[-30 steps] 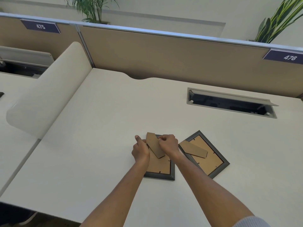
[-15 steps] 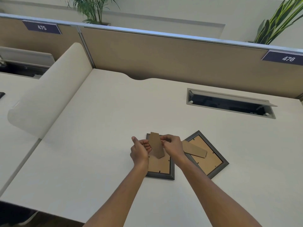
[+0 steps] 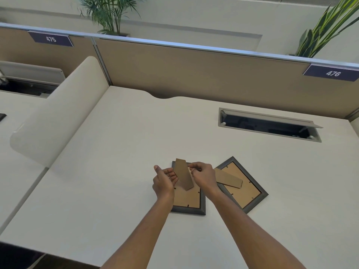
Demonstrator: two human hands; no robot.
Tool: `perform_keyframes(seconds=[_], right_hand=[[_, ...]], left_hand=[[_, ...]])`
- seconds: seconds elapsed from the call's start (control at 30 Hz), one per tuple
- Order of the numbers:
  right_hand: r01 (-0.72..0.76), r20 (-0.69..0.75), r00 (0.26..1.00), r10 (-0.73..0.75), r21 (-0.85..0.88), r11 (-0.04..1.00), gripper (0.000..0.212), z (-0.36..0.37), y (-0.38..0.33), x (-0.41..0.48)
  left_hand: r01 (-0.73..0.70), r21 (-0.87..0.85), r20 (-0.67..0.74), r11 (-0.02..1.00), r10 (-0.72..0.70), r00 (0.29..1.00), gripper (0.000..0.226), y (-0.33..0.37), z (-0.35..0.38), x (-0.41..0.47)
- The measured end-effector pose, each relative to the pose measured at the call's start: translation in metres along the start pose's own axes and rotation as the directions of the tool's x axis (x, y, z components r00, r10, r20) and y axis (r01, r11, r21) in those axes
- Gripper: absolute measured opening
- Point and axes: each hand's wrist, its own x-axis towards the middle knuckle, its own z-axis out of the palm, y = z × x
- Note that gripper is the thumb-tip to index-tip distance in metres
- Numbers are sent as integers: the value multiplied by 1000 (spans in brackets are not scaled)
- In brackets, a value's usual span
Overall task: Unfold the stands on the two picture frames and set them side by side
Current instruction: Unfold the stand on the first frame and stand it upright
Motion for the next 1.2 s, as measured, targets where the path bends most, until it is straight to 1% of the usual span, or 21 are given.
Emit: perform_keyframes(seconds=[0.17,0.27,0.33,0.43,0.53,0.57,0.67,0.8,0.97,1.1,1.2], right_hand=[[-20,-53,998,18,-39,999,26,-11,9,-2],[-58,-95,994,52,-59,997,28,-21,18,-8],[-81,-138,988,68,-87,993,30,-25,24,-15],[-130,-193,975,107,-111,985,33,-25,32,-27],[-192,-173,971,167,-138,972,22,-21,39,-36],[-212,-160,969,187,-153,965,24,-19,38,-38],[-209,-154,970,188,-135,968,33,-15,36,-42],[-255,-149,959,240,-90,963,41,-16,31,-41],[-330,-105,940,324,-43,943,29,-21,27,-38],[-365,-79,926,370,70,928,41,-26,31,-30],[-377,-90,916,390,138,916,45,-28,33,-22]], left_hand=[[-2,34,9,999,1,1000,72,0,-6,5],[-6,104,-10,995,7,1000,72,-2,-13,12],[-40,198,-42,979,50,998,71,-5,-19,15],[-74,388,-55,919,103,993,69,-9,-26,15],[-34,498,-11,867,46,999,67,-13,-26,14],[-28,514,8,857,28,1000,64,-14,-26,12],[-8,552,24,834,-6,1000,64,-13,-23,9],[17,588,27,808,-41,999,66,-9,-21,11],[53,573,15,818,-76,997,76,-3,-25,10],[42,531,47,846,-79,996,68,9,-25,6],[26,503,78,864,-76,994,57,18,-25,7]])
